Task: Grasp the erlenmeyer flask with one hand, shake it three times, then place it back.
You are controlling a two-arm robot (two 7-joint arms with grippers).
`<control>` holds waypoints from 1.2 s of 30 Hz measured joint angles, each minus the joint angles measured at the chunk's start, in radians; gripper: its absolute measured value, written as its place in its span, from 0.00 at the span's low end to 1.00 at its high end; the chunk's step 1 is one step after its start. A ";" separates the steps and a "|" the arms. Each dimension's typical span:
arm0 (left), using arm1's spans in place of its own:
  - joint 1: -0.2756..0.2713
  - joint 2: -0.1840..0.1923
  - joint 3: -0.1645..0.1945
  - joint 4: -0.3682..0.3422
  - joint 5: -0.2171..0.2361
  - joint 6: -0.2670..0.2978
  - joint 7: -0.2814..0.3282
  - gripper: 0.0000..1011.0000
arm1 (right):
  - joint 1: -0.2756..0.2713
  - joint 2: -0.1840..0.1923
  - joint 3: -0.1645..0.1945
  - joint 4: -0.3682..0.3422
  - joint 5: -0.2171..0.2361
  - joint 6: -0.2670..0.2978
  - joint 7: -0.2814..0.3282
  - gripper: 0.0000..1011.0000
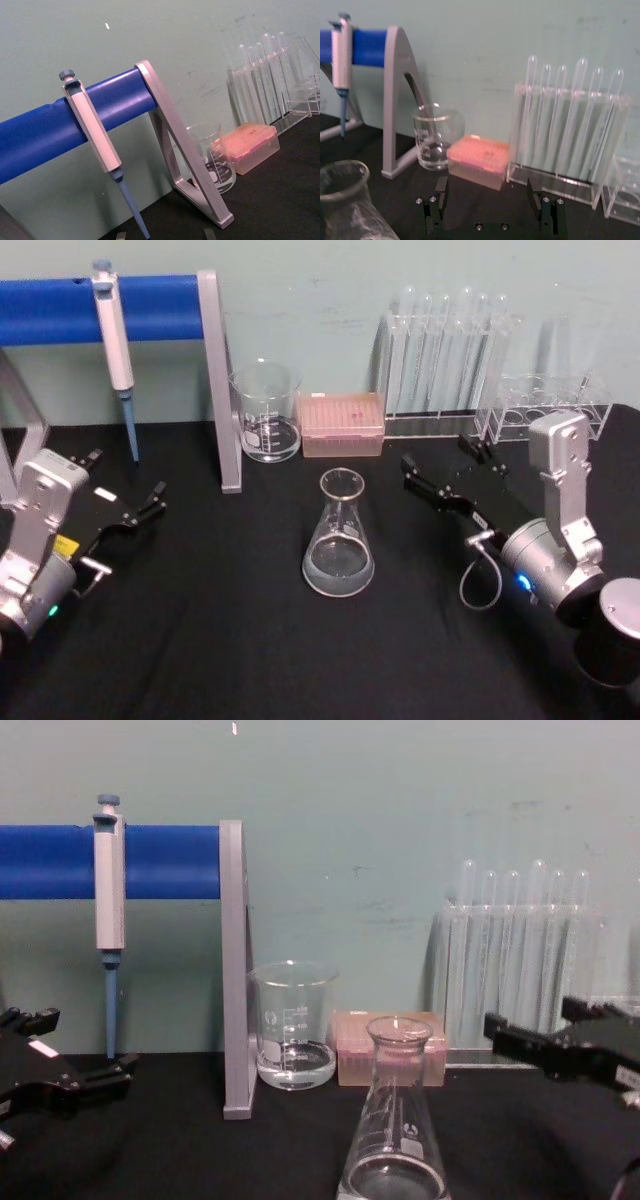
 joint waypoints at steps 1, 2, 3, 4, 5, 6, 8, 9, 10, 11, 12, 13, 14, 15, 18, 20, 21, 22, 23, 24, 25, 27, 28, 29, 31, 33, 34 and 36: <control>0.000 0.000 0.000 0.000 0.000 0.000 0.000 0.99 | 0.002 -0.003 -0.001 0.008 -0.004 0.001 -0.002 0.99; 0.000 0.000 0.000 0.000 0.000 0.000 0.000 0.99 | 0.006 -0.008 -0.002 0.027 -0.013 0.003 -0.006 0.99; 0.000 0.000 0.000 0.000 0.000 0.000 0.000 0.99 | 0.007 -0.011 -0.003 0.035 -0.019 0.004 -0.008 0.99; 0.000 0.000 0.000 0.000 0.000 0.000 0.000 0.99 | 0.009 -0.014 -0.004 0.043 -0.023 0.006 -0.009 0.99; 0.000 0.000 0.000 0.000 0.000 0.000 0.000 0.99 | 0.010 -0.018 -0.004 0.058 -0.031 0.009 -0.011 0.99; 0.000 0.000 0.000 0.000 0.000 0.000 0.000 0.99 | 0.011 -0.020 -0.004 0.065 -0.034 0.010 -0.011 0.99; 0.000 0.000 0.000 0.000 0.000 0.000 0.000 0.99 | 0.012 -0.024 -0.004 0.079 -0.043 0.014 -0.013 0.99; 0.000 0.000 0.000 0.000 0.000 0.000 0.000 0.99 | 0.012 -0.026 -0.003 0.084 -0.046 0.015 -0.013 0.99; 0.000 0.000 0.000 0.000 0.000 0.000 0.000 0.99 | 0.013 -0.027 -0.003 0.088 -0.049 0.016 -0.014 0.99; 0.000 0.000 0.000 0.000 0.000 0.000 0.000 0.99 | 0.013 -0.029 -0.002 0.092 -0.052 0.017 -0.014 0.99; 0.000 0.000 0.000 0.000 0.000 0.000 0.000 0.99 | 0.013 -0.032 0.000 0.099 -0.055 0.020 -0.014 0.99; 0.000 0.000 0.000 0.000 0.000 0.000 0.000 0.99 | 0.013 -0.033 0.002 0.102 -0.057 0.022 -0.014 0.99; 0.000 0.000 0.000 0.000 0.000 0.000 0.000 0.99 | 0.013 -0.035 0.004 0.106 -0.060 0.024 -0.013 0.99; 0.000 0.000 0.000 0.000 0.000 0.000 0.000 0.99 | 0.013 -0.037 0.006 0.108 -0.062 0.026 -0.013 0.99; 0.000 0.000 0.000 0.000 0.000 0.000 0.000 0.99 | 0.013 -0.040 0.010 0.112 -0.068 0.029 -0.011 0.99; 0.000 0.000 0.000 0.000 0.000 0.000 0.000 0.99 | 0.012 -0.042 0.013 0.115 -0.074 0.032 -0.009 0.99; 0.000 0.000 0.000 0.000 0.000 0.000 0.000 0.99 | 0.012 -0.043 0.014 0.115 -0.076 0.032 -0.008 0.99; 0.000 0.000 0.000 0.000 0.000 0.000 0.000 0.99 | 0.012 -0.043 0.014 0.115 -0.076 0.032 -0.008 0.99; 0.000 0.000 0.000 0.000 0.000 0.000 0.000 0.99 | 0.012 -0.043 0.014 0.115 -0.076 0.032 -0.008 0.99; 0.000 0.000 0.000 0.000 0.000 0.000 0.000 0.99 | 0.012 -0.042 0.014 0.115 -0.076 0.033 -0.008 0.99; 0.000 0.000 0.000 0.000 0.000 0.000 0.000 0.99 | 0.012 -0.042 0.014 0.115 -0.076 0.032 -0.008 0.99; 0.000 0.000 0.000 0.000 0.000 0.000 0.000 0.99 | 0.012 -0.042 0.013 0.115 -0.076 0.033 -0.008 0.99; 0.000 0.000 0.000 0.000 0.000 0.000 0.000 0.99 | 0.011 -0.042 0.013 0.115 -0.076 0.033 -0.008 0.99; 0.000 0.000 0.000 0.000 0.000 0.000 0.000 0.99 | 0.011 -0.042 0.013 0.115 -0.076 0.033 -0.008 0.99; 0.000 0.000 0.000 0.000 0.000 0.000 0.000 0.99 | 0.011 -0.042 0.013 0.114 -0.076 0.033 -0.007 0.99; 0.000 0.000 0.000 0.000 0.000 0.000 0.000 0.99 | 0.011 -0.042 0.013 0.114 -0.076 0.033 -0.007 0.99; 0.000 0.000 0.000 0.000 0.000 0.000 0.000 0.99 | 0.011 -0.042 0.013 0.114 -0.075 0.033 -0.007 0.99; 0.000 0.000 0.000 0.000 0.000 0.000 0.000 0.99 | 0.011 -0.041 0.012 0.114 -0.075 0.033 -0.007 0.99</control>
